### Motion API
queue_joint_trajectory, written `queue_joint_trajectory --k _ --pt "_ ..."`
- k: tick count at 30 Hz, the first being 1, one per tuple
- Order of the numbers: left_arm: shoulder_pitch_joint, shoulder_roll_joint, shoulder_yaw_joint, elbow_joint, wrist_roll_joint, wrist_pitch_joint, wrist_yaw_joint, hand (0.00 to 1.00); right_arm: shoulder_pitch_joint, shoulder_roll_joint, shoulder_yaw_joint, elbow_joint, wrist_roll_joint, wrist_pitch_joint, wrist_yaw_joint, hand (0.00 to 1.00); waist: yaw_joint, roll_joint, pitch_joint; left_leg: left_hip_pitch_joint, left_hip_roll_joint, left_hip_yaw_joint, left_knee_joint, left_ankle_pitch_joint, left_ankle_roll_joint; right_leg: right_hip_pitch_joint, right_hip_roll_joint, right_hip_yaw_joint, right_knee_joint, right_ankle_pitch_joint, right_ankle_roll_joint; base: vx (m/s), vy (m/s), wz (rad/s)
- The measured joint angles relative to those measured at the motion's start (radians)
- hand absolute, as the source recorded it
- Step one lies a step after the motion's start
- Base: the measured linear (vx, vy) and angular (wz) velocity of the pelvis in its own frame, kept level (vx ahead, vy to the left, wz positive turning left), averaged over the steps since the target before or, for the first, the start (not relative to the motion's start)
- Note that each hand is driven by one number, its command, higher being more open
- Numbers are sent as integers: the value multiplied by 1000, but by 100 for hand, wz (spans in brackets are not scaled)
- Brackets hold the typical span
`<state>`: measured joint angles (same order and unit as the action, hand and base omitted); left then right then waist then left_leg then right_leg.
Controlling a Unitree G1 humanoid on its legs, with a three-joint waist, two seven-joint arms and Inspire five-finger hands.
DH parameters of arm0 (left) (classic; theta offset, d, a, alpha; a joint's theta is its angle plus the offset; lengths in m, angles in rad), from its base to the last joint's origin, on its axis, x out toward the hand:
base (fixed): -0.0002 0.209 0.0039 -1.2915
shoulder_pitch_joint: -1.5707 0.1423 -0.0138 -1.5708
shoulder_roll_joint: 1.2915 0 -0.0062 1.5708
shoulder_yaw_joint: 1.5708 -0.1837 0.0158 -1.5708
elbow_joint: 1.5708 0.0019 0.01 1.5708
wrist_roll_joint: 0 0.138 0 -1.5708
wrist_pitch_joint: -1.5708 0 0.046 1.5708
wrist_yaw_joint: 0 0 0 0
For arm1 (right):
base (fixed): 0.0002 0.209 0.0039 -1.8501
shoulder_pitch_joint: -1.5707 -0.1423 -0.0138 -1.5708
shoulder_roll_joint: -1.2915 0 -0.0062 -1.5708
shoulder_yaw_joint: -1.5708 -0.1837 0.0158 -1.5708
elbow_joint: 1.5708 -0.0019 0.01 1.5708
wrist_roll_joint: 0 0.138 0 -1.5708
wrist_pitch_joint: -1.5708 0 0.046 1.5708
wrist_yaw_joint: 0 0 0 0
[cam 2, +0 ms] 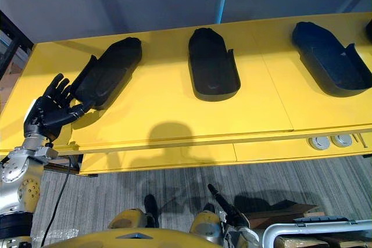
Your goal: Walk over and take three plastic housings, then place them on the shelf
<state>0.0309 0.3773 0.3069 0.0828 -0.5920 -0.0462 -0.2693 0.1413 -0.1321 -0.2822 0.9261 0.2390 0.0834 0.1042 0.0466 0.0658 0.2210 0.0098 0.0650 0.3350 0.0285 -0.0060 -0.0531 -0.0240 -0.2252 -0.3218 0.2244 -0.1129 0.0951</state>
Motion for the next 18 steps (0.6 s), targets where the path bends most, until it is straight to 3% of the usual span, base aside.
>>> queue_joint_trajectory --k 18 --pt "-42 2 -53 75 2 -17 -51 100 3 0 0 -2 -8 0 16 100 3 0 -3 9 1 27 11 -18 -5 4 -5 23 -7 3 2 -2 9 -3"
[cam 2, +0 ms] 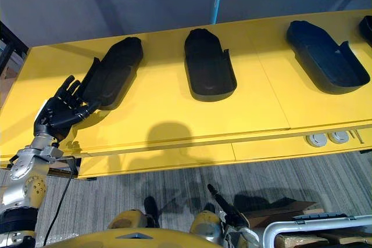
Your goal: Walk over and take three plastic housings, then place them on the shelf
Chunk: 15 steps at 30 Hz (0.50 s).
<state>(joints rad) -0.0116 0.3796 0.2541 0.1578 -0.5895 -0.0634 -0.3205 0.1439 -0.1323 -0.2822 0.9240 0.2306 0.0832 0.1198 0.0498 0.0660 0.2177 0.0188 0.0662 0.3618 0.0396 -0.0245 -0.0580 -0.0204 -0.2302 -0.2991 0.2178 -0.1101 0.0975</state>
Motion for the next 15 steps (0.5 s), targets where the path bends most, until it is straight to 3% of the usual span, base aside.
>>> queue_joint_trajectory --k 5,8,11,15 --pt "10 5 -30 -26 3 6 -11 100 -2 0 1 -1 1 -3 -12 100 3 0 -1 -2 0 1 9 -3 -3 6 -1 -2 -5 0 1 4 7 2" --pt "28 5 -46 -60 4 20 -11 100 0 1 3 -1 46 -21 -82 100 4 2 -2 -2 0 1 9 -4 -2 10 -1 -3 -10 3 4 0 0 0" --pt "65 5 -51 -103 4 24 -11 100 26 1 -10 -69 133 -76 -168 100 0 2 -3 -1 1 3 10 -9 3 13 -1 -3 -12 4 5 0 0 0" --pt "108 13 -48 -121 4 24 -20 100 66 1 -57 -157 133 -142 -244 100 3 -9 -28 0 5 8 16 -22 2 25 5 -3 -33 11 9 18 7 -2"
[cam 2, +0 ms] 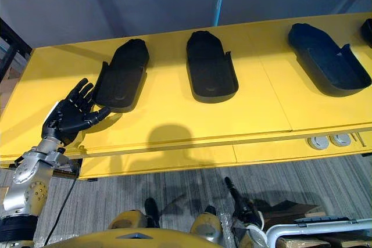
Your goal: Walk over and take three plastic housings, then place them on the shelf
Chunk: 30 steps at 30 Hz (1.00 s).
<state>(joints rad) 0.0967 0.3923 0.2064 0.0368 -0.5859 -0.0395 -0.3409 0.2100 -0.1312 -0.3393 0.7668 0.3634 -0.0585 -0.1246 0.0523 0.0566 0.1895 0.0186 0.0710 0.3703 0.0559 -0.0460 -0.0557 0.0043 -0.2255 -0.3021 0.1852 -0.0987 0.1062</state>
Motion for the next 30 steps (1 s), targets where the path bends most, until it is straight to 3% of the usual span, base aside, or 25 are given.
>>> queue_joint_trajectory --k 4,8,11,15,19,22,25,28,30 --pt "36 17 19 -52 0 0 1 100 38 0 -46 -165 7 -67 -92 100 -3 -9 -5 -1 5 -6 14 -8 0 16 4 -10 -17 12 -5 28 18 3" --pt "78 14 68 -109 2 -5 10 100 89 0 -98 -525 1 -160 -156 100 -11 -11 -6 -3 10 0 33 -24 6 18 5 -6 -17 18 -7 -12 10 -4" --pt "119 -6 87 -114 27 -30 29 100 126 6 -128 -704 -95 -170 -223 100 -22 -17 -8 -9 15 10 45 -34 7 19 15 6 -37 32 -9 -26 13 -10" --pt "150 -74 84 -114 63 -32 72 100 103 21 -208 -894 -161 -178 -323 100 -34 -23 -9 -8 14 26 48 -38 10 19 20 27 -61 47 -7 -22 19 -14" --pt "149 -131 84 -114 87 -47 130 100 -2 19 -241 -1087 -315 -258 -529 100 -59 -27 -12 -7 13 37 51 -38 10 15 20 39 -66 47 -6 -20 13 -8" --pt "146 -155 84 -114 87 -49 147 100 -59 6 -250 -1172 -382 -304 -587 100 -64 -26 -13 -7 13 39 60 -37 11 14 20 43 -66 47 -6 -6 9 -4" --pt "143 -165 84 -114 87 -51 164 100 -121 -34 -244 -1215 -373 -347 -528 100 -71 -26 -13 -7 11 33 63 -37 13 12 18 46 -65 48 -5 0 0 0" --pt "140 -172 83 -114 87 -50 167 100 -167 -81 -164 -1214 -204 -339 -302 100 -81 -23 -12 -9 8 24 64 -34 16 12 18 44 -64 48 -4 -9 2 2" --pt "132 -186 71 -113 88 -49 166 100 -209 -140 -64 -1172 -77 -295 -110 100 -83 -21 -12 -12 7 12 63 -27 21 14 18 33 -63 48 -4 -20 -2 12"
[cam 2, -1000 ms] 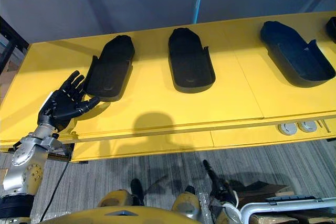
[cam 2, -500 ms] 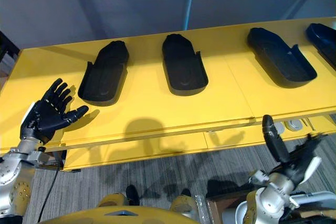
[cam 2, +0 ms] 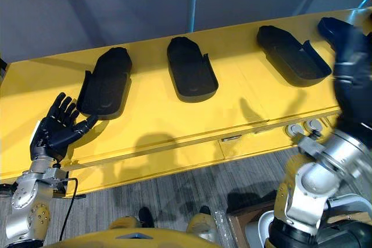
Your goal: Walk over and take three plastic housings, then place them on the shelf
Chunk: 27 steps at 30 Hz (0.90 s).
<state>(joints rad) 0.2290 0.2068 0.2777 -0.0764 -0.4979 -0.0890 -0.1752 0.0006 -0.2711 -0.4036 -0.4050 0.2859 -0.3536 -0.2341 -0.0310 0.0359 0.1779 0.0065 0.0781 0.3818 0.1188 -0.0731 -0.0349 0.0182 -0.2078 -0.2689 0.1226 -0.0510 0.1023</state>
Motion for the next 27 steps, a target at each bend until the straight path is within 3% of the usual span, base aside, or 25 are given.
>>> queue_joint_trajectory --k 3,6,9,15,27 --pt "-34 0 -42 19 13 0 -8 100 -144 -90 147 145 80 89 168 100 5 5 3 -11 -7 -34 0 14 3 8 0 -32 1 0 0 -46 -10 26" --pt "-97 3 -81 60 36 0 -18 100 -314 -159 292 284 79 185 246 100 27 15 10 -23 -10 -73 -6 34 5 17 1 -69 1 0 0 -53 -25 40" --pt "-114 7 -116 71 36 -6 -29 100 -431 -172 399 370 77 246 265 100 43 18 12 -32 -12 -102 -9 45 6 26 2 -98 -1 0 -1 -26 -25 28" --pt "-142 51 -190 67 37 -22 -45 100 -591 -162 487 473 69 316 242 100 78 18 42 -33 -25 -134 -9 55 17 46 -8 -125 -2 0 -1 -24 6 17" --pt "-155 50 -256 11 36 -23 6 100 -769 -50 618 649 -83 419 76 100 91 33 89 -38 -32 -149 -19 73 23 38 -17 -138 17 -3 -4 -16 4 4"
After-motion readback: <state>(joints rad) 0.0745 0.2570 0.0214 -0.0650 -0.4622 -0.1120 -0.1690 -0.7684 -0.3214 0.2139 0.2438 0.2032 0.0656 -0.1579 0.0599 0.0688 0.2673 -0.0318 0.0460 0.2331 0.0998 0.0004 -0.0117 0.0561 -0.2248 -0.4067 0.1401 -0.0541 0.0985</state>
